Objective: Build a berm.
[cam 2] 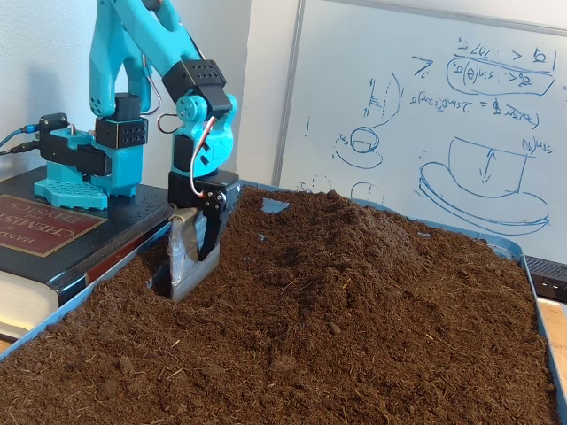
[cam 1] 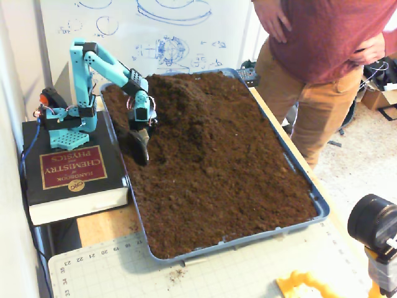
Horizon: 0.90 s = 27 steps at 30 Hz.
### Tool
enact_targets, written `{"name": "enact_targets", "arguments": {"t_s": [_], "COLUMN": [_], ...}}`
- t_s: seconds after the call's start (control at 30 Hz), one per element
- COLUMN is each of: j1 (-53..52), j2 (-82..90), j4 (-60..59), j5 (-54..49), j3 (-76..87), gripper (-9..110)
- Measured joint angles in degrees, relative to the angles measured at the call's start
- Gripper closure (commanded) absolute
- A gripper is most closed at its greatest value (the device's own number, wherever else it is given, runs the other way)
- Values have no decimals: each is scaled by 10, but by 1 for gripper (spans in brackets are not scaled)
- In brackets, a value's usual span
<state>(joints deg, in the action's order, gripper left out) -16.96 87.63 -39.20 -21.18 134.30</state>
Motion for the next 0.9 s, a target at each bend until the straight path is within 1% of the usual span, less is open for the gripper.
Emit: {"name": "enact_targets", "arguments": {"t_s": [0.23,0.53,0.9], "j1": [0,0,0], "j2": [-83,-94,-94], "j4": [-1,-2,-2], "j5": [0,0,0], "j3": [-91,-186,-216], "gripper": [101,101,101]}}
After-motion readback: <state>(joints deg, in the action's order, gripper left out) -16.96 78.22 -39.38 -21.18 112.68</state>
